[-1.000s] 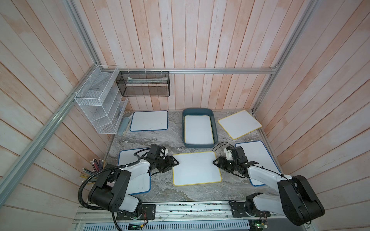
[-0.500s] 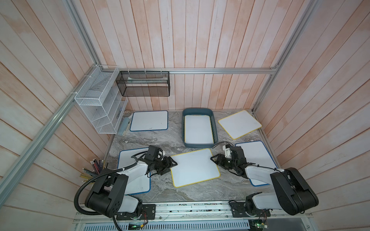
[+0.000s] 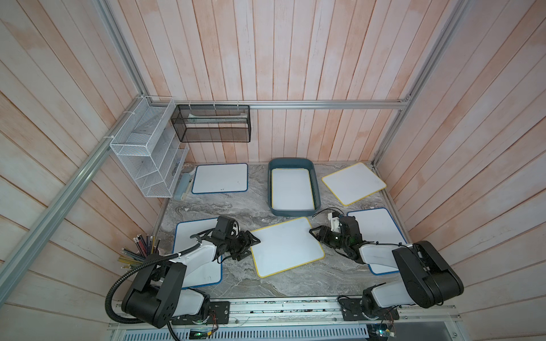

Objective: Put the whiteboard into the storage box
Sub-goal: Pick up the whiteboard at the center of the board.

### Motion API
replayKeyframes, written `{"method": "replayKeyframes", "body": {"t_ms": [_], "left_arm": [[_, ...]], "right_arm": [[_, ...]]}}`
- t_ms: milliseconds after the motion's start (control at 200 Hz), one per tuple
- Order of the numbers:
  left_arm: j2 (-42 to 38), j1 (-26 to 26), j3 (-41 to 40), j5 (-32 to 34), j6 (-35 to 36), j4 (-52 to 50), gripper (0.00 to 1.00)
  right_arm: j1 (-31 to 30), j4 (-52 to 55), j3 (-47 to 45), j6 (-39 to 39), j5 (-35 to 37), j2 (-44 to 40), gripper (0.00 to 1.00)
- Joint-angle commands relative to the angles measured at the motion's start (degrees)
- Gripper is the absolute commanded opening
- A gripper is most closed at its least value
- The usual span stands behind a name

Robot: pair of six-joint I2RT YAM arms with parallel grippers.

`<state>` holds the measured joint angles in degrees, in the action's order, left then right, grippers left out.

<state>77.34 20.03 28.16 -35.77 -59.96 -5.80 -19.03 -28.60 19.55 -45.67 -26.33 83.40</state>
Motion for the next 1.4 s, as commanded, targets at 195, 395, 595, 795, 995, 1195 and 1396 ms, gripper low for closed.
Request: {"method": "replayKeyframes", "body": {"t_ms": [195,395,595,795,995,1195,1396], "left_arm": [[-3.5,2.6,2.8,-16.4,-3.3,24.3,0.70],[-3.9,2.6,1.6,-16.9,-4.3,29.0,0.70],[-4.9,2.6,-0.3,-17.9,-5.0,37.4,0.68],[-3.7,2.6,-2.9,-20.3,-5.2,46.7,0.66],[-2.3,2.6,-6.0,-20.8,-6.5,54.9,0.64],[-0.9,2.6,-7.8,-20.2,-7.3,59.2,0.64],[3.2,2.7,-10.1,-20.2,-12.0,69.2,0.64]], "right_arm": [[-5.8,5.4,-2.3,-3.0,-19.2,3.9,0.56],[-6.2,4.1,-2.6,-3.4,-19.9,4.7,0.56],[-6.5,1.8,-2.7,-4.2,-21.4,6.0,0.56],[-6.7,1.0,-2.5,-4.3,-22.2,7.0,0.56],[-6.9,0.0,-2.4,-4.8,-22.7,7.7,0.56],[-7.4,-1.6,-2.1,-5.5,-23.1,8.7,0.56],[-8.7,-3.3,-0.8,-6.4,-23.5,10.4,0.56]]}}
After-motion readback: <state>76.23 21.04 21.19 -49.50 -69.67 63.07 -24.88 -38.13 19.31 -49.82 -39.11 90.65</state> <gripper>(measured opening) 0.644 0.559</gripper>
